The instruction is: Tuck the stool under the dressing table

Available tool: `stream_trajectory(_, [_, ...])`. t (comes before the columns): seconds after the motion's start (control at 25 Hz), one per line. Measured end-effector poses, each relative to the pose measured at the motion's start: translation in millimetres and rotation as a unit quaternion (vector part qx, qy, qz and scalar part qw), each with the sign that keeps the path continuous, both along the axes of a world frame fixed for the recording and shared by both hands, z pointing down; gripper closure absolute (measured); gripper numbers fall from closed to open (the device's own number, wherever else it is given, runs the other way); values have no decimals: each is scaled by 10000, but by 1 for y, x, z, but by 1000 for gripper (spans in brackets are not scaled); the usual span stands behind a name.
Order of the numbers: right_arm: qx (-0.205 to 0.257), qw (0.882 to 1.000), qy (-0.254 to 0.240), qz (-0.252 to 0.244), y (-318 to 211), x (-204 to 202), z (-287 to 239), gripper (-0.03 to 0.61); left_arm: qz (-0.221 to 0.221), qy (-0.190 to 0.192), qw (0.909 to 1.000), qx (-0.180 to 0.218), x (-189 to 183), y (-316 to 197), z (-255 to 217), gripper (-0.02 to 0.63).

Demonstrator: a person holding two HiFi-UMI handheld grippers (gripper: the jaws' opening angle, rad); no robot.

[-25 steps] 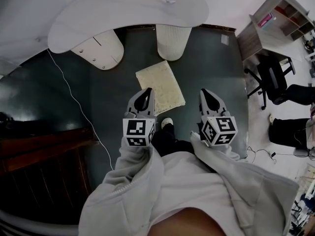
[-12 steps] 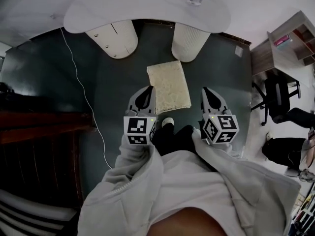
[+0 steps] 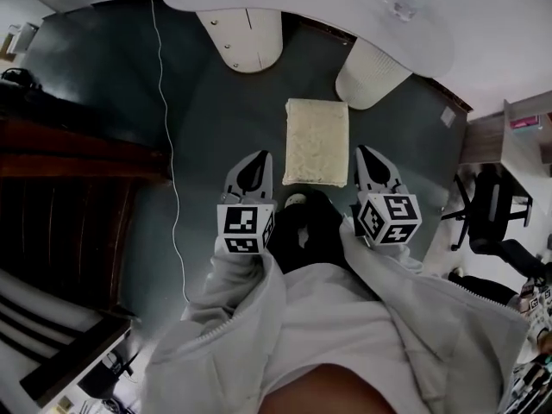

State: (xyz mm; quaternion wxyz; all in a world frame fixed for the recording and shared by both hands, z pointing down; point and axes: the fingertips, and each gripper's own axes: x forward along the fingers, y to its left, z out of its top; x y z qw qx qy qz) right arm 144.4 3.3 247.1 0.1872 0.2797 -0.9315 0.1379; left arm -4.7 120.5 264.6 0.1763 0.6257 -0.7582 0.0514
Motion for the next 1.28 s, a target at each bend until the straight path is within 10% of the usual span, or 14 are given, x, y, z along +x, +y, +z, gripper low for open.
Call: stream_trajectory(1.28, [-596,9952,757,180,-44,41,132,499,1005,497,9875,-1108,29,-60,137,594])
